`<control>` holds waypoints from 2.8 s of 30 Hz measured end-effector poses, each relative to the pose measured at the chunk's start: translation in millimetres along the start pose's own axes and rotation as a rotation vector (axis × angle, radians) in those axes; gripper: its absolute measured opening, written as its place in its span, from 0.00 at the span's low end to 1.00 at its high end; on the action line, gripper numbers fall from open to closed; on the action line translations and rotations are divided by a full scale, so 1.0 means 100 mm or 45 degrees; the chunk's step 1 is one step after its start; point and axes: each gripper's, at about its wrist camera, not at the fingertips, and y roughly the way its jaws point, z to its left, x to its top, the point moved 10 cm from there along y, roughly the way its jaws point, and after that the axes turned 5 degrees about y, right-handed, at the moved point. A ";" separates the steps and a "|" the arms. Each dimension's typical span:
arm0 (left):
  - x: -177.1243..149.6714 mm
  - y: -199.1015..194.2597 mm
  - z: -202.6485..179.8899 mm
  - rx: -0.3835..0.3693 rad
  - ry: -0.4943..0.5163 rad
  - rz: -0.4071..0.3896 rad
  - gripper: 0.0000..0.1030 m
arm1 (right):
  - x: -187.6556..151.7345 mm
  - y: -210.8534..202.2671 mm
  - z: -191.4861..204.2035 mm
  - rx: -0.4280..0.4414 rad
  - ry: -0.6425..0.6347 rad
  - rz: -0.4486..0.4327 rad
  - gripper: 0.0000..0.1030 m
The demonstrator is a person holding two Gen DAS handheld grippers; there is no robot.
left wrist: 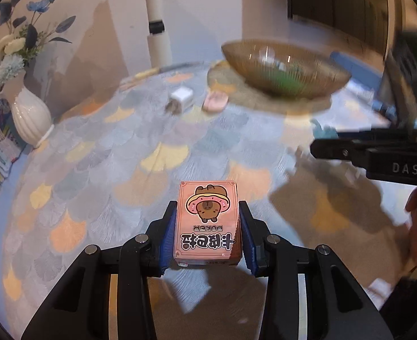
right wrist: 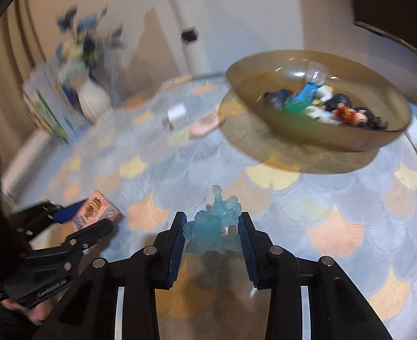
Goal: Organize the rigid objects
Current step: 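Carry the pink box over the amber bowl and open the left tool, then move both tools back toward the white charger and pink item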
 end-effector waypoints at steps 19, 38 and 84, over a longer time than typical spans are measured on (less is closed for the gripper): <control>2.25 0.27 -1.05 -0.284 0.032 -0.240 0.38 | 1.27 -0.77 -1.22 -0.105 0.267 -0.291 0.35; 1.60 -0.58 0.33 -0.038 -0.306 -0.312 0.80 | 0.75 -0.69 -0.09 0.143 0.045 -0.197 0.83; 0.20 0.21 0.80 0.012 -0.397 0.119 0.88 | 0.00 0.68 -0.08 -0.352 -0.001 0.242 1.00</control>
